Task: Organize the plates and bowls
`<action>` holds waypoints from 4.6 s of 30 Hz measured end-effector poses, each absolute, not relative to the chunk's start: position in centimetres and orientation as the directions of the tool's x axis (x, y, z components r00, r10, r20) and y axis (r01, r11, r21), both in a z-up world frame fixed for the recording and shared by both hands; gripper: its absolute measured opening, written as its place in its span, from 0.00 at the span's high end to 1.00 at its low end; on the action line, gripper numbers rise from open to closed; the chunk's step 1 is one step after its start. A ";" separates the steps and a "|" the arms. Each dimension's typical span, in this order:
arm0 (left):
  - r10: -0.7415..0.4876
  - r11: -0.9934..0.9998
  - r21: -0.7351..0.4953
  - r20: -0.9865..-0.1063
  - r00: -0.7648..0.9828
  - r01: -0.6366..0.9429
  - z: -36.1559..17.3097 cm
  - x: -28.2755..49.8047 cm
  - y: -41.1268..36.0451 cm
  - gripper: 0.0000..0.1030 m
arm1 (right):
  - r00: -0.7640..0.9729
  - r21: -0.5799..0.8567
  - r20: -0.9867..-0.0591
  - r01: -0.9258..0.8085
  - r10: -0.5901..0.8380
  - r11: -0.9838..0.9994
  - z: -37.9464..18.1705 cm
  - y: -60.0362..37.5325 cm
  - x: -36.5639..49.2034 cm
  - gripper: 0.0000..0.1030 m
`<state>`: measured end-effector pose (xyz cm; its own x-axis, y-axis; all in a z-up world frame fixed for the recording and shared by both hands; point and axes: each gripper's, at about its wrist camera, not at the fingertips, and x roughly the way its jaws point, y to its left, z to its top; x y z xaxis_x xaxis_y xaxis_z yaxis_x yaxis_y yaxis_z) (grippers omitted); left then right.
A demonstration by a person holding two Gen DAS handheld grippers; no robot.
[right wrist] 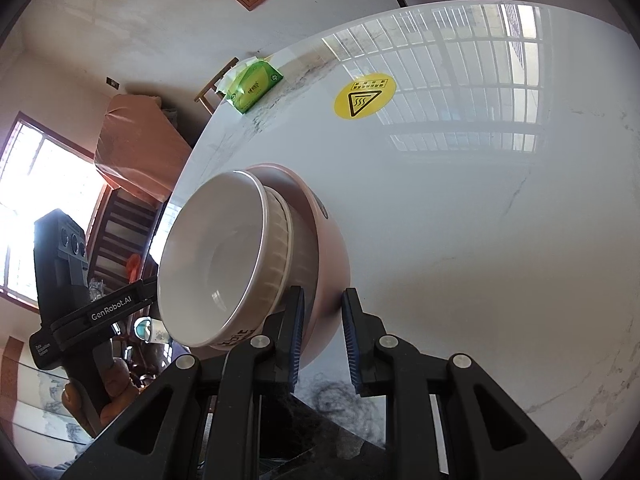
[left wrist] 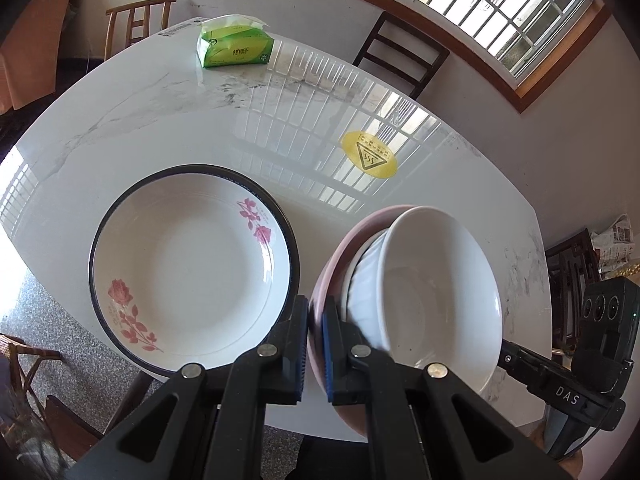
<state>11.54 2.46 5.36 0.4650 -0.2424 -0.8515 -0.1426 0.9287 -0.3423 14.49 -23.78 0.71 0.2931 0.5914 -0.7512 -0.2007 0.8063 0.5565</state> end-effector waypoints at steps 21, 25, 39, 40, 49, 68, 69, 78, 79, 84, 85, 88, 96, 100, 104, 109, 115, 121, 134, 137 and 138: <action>-0.135 0.899 -0.332 -0.832 0.539 -0.287 7.8 10.1 12.3 0.96 | 0.248 0.576 -0.713 -0.327 0.656 0.749 3.2 -14.0 16.8 0.80; -0.127 0.887 -0.337 -0.835 0.535 -0.316 7.1 10.2 14.1 0.96 | 0.229 0.579 -0.711 -0.345 0.664 0.739 2.9 -11.9 17.5 0.80; -0.132 0.873 -0.343 -0.850 0.511 -0.346 4.8 11.0 16.7 0.96 | 0.178 0.579 -0.731 -0.348 0.658 0.737 1.1 -8.3 18.8 0.80; -0.132 0.873 -0.344 -0.850 0.510 -0.347 4.8 11.0 16.8 0.96 | 0.176 0.581 -0.731 -0.347 0.660 0.736 1.0 -8.3 18.8 0.80; -0.128 0.868 -0.339 -0.858 0.497 -0.362 4.0 11.0 17.4 0.96 | 0.166 0.590 -0.728 -0.344 0.666 0.731 0.7 -8.0 18.7 0.79; -0.133 0.866 -0.340 -0.864 0.486 -0.367 3.0 10.9 18.1 0.96 | 0.160 0.593 -0.728 -0.343 0.667 0.729 0.4 -7.4 18.5 0.78; -0.132 0.867 -0.339 -0.863 0.489 -0.365 3.0 10.9 18.0 0.96 | 0.160 0.594 -0.727 -0.343 0.668 0.728 0.4 -7.4 18.6 0.78; -0.093 0.890 -0.310 -0.841 0.532 -0.334 3.0 10.3 17.5 0.95 | 0.173 0.590 -0.721 -0.354 0.671 0.726 -0.2 -7.6 18.2 0.79; -0.086 0.893 -0.305 -0.838 0.539 -0.332 2.9 10.3 17.4 0.95 | 0.177 0.590 -0.719 -0.357 0.672 0.725 -0.2 -7.6 18.2 0.79; -0.039 0.914 -0.260 -0.820 0.571 -0.311 3.0 9.9 17.0 0.95 | 0.195 0.579 -0.716 -0.369 0.670 0.727 -0.1 -7.5 17.9 0.79; -0.030 0.918 -0.251 -0.816 0.577 -0.307 3.1 9.9 17.0 0.95 | 0.199 0.580 -0.714 -0.368 0.671 0.727 -0.1 -7.5 17.9 0.79; -0.010 0.925 -0.234 -0.802 0.598 -0.299 3.1 9.8 17.0 0.95 | 0.208 0.581 -0.708 -0.371 0.675 0.724 -0.1 -7.4 17.8 0.79; 0.034 0.930 -0.211 -0.766 0.642 -0.301 2.9 9.4 17.2 0.91 | 0.269 0.543 -0.699 -0.402 0.662 0.737 0.1 -6.8 17.2 0.79; 0.062 0.934 -0.188 -0.750 0.659 -0.303 2.9 9.1 17.0 0.90 | 0.311 0.490 -0.707 -0.431 0.635 0.758 0.5 -6.2 16.8 0.79; 0.125 0.933 -0.152 -0.712 0.691 -0.325 3.1 8.2 16.7 0.83 | 0.366 0.438 -0.706 -0.447 0.606 0.780 0.9 -6.1 16.2 0.77; 0.162 0.929 -0.150 -0.654 0.739 -0.337 3.3 7.4 16.9 0.77 | 0.454 0.377 -0.679 -0.458 0.577 0.805 1.7 -6.2 15.4 0.64; 0.321 0.905 -0.077 -0.519 0.792 -0.417 3.7 5.2 17.3 0.77 | 0.541 0.361 -0.612 -0.459 0.577 0.812 2.6 -6.8 13.4 0.54; 0.315 0.926 -0.033 -0.484 0.816 -0.377 4.3 2.8 16.0 0.77 | 0.700 0.246 -0.463 -0.487 0.543 0.838 4.2 -7.0 8.3 0.28; 0.307 0.938 -0.043 -0.364 0.879 -0.345 6.7 -4.5 12.0 0.49 | 0.880 0.038 -0.229 -0.419 0.416 0.907 5.0 -8.0 -0.2 0.00; 0.276 0.955 -0.010 -0.343 0.898 -0.298 7.3 -5.8 10.5 0.39 | 0.875 0.028 -0.231 -0.430 0.424 0.902 4.5 -8.2 -1.4 0.00; 0.269 0.958 -0.002 -0.344 0.899 -0.287 7.5 -6.0 10.1 0.35 | 0.873 0.032 -0.235 -0.433 0.427 0.901 4.3 -8.4 -1.7 0.00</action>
<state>-6.00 10.11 7.50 0.8994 0.2690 -0.3445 -0.2872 0.9579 -0.0019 -1.73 -8.39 4.30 0.8729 0.4273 -0.2355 -0.4325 0.9011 0.0315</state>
